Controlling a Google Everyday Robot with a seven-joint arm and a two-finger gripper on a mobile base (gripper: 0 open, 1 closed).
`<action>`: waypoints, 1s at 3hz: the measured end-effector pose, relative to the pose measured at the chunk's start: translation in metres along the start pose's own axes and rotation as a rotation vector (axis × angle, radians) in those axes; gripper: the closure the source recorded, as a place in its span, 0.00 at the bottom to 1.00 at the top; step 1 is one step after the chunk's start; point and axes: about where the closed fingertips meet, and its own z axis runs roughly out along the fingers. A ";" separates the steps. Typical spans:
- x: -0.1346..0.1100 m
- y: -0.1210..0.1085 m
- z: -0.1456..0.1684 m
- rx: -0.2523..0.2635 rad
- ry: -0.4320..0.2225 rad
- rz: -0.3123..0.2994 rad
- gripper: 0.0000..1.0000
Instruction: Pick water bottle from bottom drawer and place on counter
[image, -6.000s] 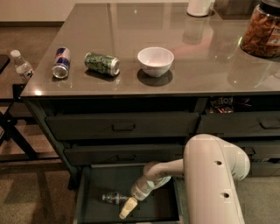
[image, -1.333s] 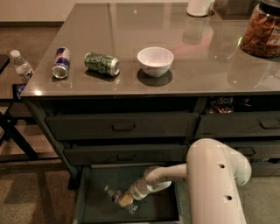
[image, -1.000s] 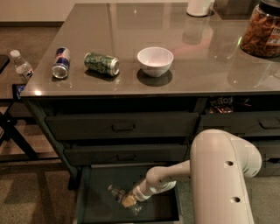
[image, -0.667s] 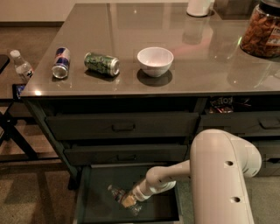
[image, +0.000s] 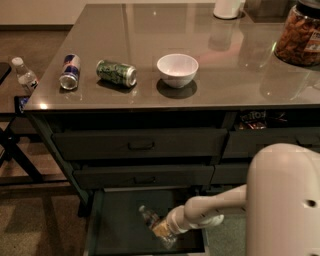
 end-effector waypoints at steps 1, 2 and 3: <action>0.025 0.006 -0.065 0.104 0.001 0.047 1.00; 0.025 0.006 -0.065 0.104 -0.001 0.048 1.00; 0.016 0.004 -0.093 0.139 -0.023 0.066 1.00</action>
Offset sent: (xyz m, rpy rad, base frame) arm -0.0151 -0.0376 0.0349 -0.0466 -0.0313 -0.0936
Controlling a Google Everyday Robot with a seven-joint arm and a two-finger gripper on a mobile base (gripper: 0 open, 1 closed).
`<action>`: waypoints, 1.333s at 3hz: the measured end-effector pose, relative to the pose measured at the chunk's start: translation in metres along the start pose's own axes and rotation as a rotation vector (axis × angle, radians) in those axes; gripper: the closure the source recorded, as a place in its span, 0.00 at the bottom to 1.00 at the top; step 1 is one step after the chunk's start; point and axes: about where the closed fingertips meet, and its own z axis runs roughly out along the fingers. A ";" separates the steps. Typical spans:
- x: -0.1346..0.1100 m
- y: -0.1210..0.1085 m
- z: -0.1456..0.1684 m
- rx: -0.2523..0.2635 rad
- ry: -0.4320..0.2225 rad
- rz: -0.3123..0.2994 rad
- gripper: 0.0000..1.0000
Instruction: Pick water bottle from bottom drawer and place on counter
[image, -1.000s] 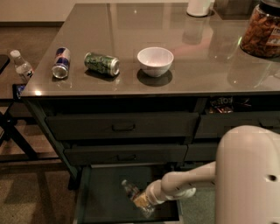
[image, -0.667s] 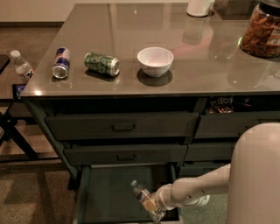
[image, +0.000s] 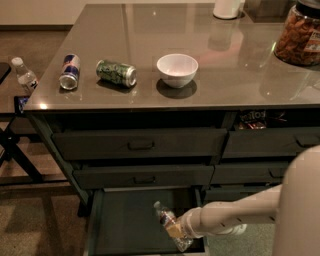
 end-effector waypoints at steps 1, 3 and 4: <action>-0.008 -0.011 -0.050 0.083 -0.031 0.046 1.00; -0.031 -0.023 -0.118 0.205 -0.090 0.036 1.00; -0.040 -0.025 -0.123 0.207 -0.094 0.048 1.00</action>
Offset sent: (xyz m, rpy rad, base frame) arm 0.0020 -0.0853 0.1623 -0.1376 -0.2190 -0.2225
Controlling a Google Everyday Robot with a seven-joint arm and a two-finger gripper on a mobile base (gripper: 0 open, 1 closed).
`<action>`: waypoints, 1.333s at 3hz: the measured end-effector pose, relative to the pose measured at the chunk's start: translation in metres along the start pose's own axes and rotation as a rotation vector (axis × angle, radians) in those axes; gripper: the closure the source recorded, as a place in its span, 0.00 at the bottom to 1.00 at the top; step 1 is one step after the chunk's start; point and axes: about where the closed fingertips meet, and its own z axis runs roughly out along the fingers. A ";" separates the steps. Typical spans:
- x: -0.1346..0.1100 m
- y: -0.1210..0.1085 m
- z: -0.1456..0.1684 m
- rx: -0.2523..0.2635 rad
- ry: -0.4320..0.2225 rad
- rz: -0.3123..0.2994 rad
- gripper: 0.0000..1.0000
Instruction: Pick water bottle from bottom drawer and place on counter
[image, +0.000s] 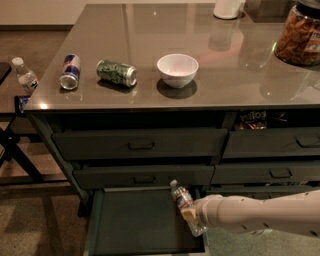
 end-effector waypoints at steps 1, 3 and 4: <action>-0.021 -0.016 -0.024 0.031 -0.025 0.015 1.00; -0.049 -0.053 -0.095 0.135 -0.074 0.028 1.00; -0.051 -0.053 -0.098 0.136 -0.079 0.026 1.00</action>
Offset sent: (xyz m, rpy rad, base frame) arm 0.0254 -0.0592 0.1110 -0.0396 -0.1027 -0.1141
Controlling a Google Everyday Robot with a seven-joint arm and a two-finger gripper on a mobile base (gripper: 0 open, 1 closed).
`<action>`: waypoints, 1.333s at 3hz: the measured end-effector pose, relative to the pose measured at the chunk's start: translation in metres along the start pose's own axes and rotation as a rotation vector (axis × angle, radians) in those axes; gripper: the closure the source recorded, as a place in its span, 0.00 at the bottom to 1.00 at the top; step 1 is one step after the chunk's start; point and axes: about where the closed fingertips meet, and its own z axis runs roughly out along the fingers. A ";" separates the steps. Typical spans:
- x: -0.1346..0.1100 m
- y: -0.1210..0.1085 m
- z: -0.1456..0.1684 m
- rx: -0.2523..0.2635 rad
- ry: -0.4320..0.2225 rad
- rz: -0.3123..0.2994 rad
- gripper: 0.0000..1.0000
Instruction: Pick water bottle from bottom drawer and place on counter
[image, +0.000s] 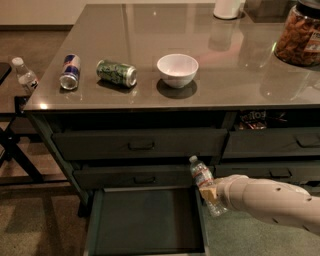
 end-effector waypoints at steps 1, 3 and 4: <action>-0.012 -0.012 -0.031 0.040 -0.040 -0.001 1.00; -0.038 -0.034 -0.113 0.145 -0.142 -0.015 1.00; -0.041 -0.034 -0.117 0.150 -0.150 -0.019 1.00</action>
Offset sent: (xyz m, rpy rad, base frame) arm -0.0316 -0.0609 0.1298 -0.0371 -0.1906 -0.0920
